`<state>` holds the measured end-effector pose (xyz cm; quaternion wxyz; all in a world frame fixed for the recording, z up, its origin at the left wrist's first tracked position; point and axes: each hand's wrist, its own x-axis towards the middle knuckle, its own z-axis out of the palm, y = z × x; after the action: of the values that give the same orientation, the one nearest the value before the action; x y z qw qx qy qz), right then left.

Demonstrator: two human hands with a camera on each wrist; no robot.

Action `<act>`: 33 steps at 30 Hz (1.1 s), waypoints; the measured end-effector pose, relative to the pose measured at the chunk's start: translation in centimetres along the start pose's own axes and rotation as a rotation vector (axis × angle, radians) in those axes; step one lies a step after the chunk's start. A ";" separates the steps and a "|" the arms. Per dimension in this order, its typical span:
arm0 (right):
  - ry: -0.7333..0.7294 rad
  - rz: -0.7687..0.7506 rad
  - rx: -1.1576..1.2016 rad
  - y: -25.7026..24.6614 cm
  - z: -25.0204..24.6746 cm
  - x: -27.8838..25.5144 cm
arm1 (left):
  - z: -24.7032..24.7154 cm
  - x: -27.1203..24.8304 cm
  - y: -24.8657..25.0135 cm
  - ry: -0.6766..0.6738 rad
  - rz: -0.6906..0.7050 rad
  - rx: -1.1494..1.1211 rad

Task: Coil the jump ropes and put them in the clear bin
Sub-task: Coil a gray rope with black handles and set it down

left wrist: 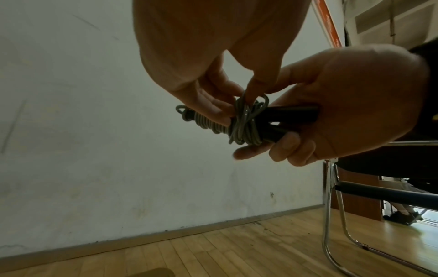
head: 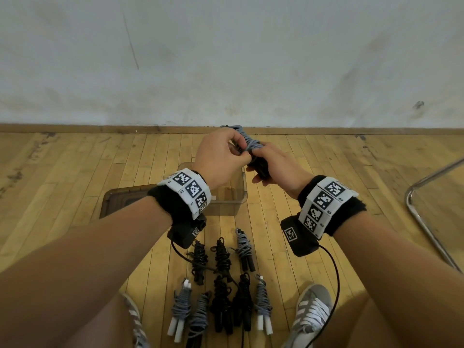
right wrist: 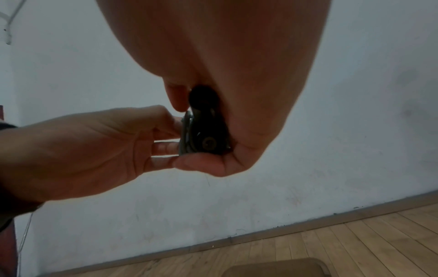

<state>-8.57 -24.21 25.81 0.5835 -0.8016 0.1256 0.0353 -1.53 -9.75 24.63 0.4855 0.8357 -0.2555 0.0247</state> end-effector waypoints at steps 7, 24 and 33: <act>0.051 -0.121 -0.025 0.3 0.7 -0.2 | -0.2 0.0 0.4 0.116 -0.041 -0.022; 0.141 -0.002 0.163 0.6 1.6 0.4 | 0.4 -0.3 -0.2 0.099 0.104 0.050; 0.225 -0.022 0.158 0.4 1.3 0.4 | 0.5 0.0 0.5 0.112 0.007 -0.151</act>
<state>-8.14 -23.18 25.00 0.6275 -0.7532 0.1838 -0.0713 -1.88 -10.37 24.73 0.5605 0.7932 -0.2320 0.0539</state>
